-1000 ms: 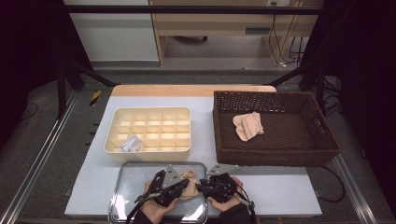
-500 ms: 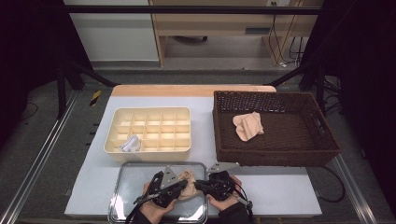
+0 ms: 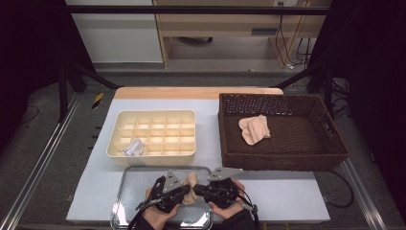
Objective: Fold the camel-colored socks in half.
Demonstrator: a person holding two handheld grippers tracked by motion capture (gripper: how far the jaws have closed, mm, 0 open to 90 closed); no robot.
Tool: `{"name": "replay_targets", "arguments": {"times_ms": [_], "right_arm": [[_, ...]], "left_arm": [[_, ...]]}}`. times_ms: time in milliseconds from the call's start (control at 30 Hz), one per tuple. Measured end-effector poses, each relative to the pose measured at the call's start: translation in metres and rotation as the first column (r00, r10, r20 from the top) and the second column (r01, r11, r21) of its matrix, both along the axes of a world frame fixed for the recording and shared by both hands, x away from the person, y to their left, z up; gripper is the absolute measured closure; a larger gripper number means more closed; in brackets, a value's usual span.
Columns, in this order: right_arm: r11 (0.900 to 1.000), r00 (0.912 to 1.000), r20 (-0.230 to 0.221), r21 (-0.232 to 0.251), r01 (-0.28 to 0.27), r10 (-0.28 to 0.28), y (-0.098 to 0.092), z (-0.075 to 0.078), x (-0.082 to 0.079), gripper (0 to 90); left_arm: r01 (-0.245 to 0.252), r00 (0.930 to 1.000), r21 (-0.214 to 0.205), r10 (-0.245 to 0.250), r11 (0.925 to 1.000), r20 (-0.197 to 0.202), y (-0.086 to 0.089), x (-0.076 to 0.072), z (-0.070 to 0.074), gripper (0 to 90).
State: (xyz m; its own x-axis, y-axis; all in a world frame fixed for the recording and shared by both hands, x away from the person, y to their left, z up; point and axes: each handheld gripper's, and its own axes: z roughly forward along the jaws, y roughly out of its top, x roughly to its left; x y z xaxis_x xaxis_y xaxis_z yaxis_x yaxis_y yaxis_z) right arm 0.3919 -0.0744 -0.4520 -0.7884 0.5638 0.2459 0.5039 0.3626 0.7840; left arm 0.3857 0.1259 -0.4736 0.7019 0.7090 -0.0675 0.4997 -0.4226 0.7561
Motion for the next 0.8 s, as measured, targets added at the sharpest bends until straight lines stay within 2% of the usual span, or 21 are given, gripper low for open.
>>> {"name": "replay_targets", "arguments": {"times_ms": [67, 167, 200, 233, 333, 367, 400, 467, 533, 600, 800], "right_arm": [[0.9996, 0.9996, 0.009, -0.008, -0.028, 0.028, 0.005, -0.001, -0.001, 85.2], [0.9996, 0.9996, 0.001, -0.008, -0.027, 0.027, 0.005, -0.001, 0.0, 85.2], [0.9998, 0.9998, 0.001, -0.008, -0.019, 0.019, 0.005, -0.001, 0.0, 85.1], [0.9998, 0.9998, 0.001, -0.008, -0.019, 0.019, 0.005, -0.001, 0.0, 85.1], [0.9999, 0.9999, -0.007, -0.012, -0.012, 0.012, 0.004, -0.001, 0.0, 85.0], [0.9999, 0.9999, -0.006, -0.013, -0.011, 0.011, 0.004, -0.001, 0.001, 84.9], [0.9998, 0.9999, -0.007, -0.015, -0.008, 0.008, 0.004, -0.001, 0.001, 84.8], [0.9998, 0.9999, -0.006, -0.019, -0.009, 0.009, 0.005, -0.001, 0.002, 84.8], [0.9997, 0.9999, -0.007, -0.024, -0.008, 0.007, 0.007, -0.001, 0.002, 84.7], [0.9995, 0.9999, -0.003, -0.029, -0.012, 0.012, 0.008, 0.0, 0.002, 84.7], [0.9986, 0.9992, 0.016, -0.037, -0.037, 0.038, 0.017, 0.002, 0.003, 84.3]], "left_arm": [[0.001, 1.0, -0.002, -0.001, 1.0, -0.001, 0.001, 0.0, 0.001, 89.0], [0.005, 1.0, -0.009, -0.005, 0.9999, -0.005, 0.004, 0.0, 0.004, 89.1], [0.002, 0.9999, -0.025, -0.002, 0.9997, 0.014, 0.012, 0.001, 0.012, 89.2], [0.002, 0.9999, -0.025, -0.002, 0.9997, 0.014, 0.012, 0.001, 0.012, 89.2], [-0.025, 0.999, -0.044, 0.026, 0.9987, 0.036, 0.03, 0.001, 0.022, 89.2], [-0.036, 0.9983, -0.03, 0.038, 0.9989, 0.044, 0.036, 0.0, 0.022, 89.1], [-0.058, 0.9977, -0.028, 0.059, 0.9979, 0.032, 0.047, 0.0, 0.019, 89.1], [-0.059, 0.9982, -0.021, 0.059, 0.9981, 0.012, 0.052, 0.001, 0.013, 89.1], [-0.047, 0.9988, -0.013, 0.047, 0.9988, -0.014, 0.051, 0.001, 0.007, 89.2], [-0.039, 0.9991, -0.005, 0.039, 0.9992, -0.02, 0.048, 0.001, 0.004, 89.2], [-0.036, 0.9993, 0.01, 0.037, 0.9993, -0.012, 0.044, -0.003, 0.001, 89.2]]}}
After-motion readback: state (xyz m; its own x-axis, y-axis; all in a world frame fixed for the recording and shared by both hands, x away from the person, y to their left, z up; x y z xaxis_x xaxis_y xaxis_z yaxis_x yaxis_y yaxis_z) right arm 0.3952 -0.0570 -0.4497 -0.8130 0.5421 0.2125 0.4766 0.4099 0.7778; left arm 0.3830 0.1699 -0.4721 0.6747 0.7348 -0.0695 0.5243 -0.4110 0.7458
